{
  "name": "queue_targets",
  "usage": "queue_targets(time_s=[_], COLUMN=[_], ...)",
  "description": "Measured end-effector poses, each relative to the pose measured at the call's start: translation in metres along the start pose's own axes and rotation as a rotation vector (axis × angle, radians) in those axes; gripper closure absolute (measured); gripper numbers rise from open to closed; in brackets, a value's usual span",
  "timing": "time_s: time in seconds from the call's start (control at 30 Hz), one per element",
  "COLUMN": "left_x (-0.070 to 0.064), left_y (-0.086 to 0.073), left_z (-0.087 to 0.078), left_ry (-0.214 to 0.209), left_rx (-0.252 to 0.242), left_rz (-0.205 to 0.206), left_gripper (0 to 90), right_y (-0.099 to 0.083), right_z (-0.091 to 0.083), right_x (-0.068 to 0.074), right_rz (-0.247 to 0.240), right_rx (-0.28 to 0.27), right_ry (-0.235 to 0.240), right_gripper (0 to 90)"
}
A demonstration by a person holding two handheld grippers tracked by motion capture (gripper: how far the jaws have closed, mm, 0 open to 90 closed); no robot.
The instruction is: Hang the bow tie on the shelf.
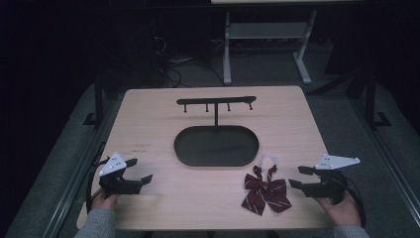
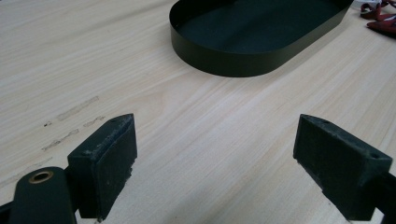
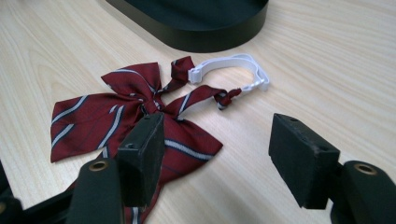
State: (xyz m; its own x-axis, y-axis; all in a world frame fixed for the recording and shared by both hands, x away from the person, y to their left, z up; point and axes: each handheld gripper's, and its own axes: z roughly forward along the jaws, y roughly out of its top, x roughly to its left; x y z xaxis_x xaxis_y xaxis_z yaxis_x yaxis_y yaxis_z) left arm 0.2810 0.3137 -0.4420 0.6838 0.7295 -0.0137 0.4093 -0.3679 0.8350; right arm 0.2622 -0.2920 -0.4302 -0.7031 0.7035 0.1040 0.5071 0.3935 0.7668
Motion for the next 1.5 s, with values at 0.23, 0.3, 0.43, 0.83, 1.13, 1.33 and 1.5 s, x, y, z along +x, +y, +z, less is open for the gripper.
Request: queue_targets(time_s=[0.23, 0.3, 0.43, 0.83, 1.13, 1.33, 1.5], left_x=[0.001, 0.002, 0.002, 0.002, 0.002, 0.002, 0.002], left_y=[0.0, 0.0, 0.0, 0.0, 0.0, 0.0, 0.0], left_z=[-0.001, -0.001, -0.001, -0.001, 0.0, 0.0, 0.0], left_ry=[0.002, 0.004, 0.003, 0.004, 0.003, 0.002, 0.001], left_rx=[-0.011, -0.005, -0.005, -0.006, -0.012, -0.011, -0.007], left_rz=[0.002, -0.001, -0.001, -0.001, -0.011, -0.008, -0.005], left_gripper=[13.0, 13.0, 13.0, 13.0, 13.0, 13.0, 13.0], right_y=[0.013, 0.018, 0.027, 0.05, 0.062, 0.067, 0.068], right_z=[0.004, 0.006, 0.011, 0.035, 0.053, 0.064, 0.072], right_x=[0.0, 0.0, -0.002, -0.01, -0.017, -0.02, -0.024], right_rz=[-0.003, -0.011, -0.03, -0.03, -0.036, -0.031, -0.025], right_rx=[0.007, 0.014, 0.019, 0.05, 0.091, 0.121, 0.134], right_ry=[0.003, 0.003, 0.008, 0.024, 0.016, 0.013, 0.007], right_gripper=[35.4, 35.7, 36.1, 37.3, 38.3, 39.3, 40.3])
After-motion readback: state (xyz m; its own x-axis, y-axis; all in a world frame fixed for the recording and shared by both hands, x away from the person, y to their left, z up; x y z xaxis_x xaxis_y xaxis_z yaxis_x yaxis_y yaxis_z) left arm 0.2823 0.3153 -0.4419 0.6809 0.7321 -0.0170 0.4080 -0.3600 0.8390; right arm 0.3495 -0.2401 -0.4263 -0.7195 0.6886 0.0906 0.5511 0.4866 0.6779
